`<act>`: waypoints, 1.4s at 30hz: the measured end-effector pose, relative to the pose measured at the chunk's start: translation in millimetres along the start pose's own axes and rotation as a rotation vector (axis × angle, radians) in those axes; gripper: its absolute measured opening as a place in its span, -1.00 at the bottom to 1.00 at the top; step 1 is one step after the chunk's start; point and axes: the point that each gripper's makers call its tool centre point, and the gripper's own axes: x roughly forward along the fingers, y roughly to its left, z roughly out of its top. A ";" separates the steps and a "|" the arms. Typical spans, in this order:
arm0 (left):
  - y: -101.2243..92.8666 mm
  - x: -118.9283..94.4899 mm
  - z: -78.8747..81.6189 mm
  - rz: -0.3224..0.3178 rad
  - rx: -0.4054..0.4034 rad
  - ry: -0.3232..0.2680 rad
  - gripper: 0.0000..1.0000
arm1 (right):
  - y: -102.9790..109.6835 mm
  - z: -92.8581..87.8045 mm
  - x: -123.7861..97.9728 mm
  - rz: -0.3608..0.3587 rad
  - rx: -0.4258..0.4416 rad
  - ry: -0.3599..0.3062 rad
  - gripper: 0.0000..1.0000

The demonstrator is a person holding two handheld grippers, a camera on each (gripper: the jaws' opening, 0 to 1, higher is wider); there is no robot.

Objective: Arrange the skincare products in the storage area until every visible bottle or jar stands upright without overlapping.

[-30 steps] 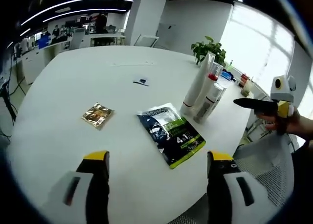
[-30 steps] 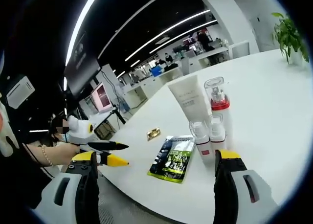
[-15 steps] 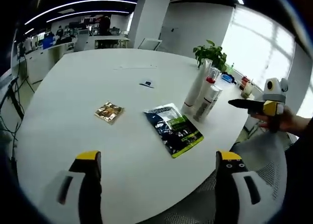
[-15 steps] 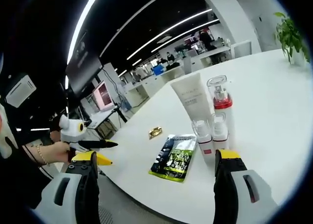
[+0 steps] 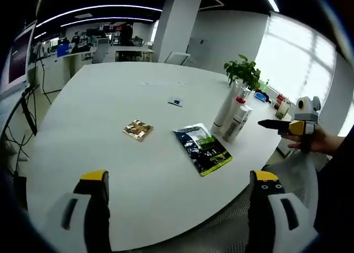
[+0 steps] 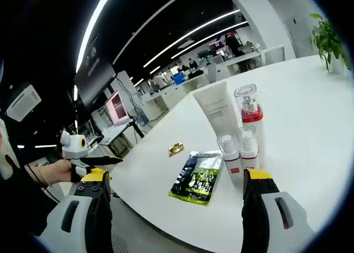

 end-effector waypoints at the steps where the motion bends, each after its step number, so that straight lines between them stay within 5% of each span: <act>1: -1.8 -0.5 -0.1 -0.005 -0.002 -0.004 0.98 | -0.3 -0.2 0.0 0.000 0.000 0.001 0.99; 42: 12.8 11.4 1.9 0.002 0.040 0.049 0.95 | -6.0 -0.7 -1.8 -0.023 0.014 -0.006 0.99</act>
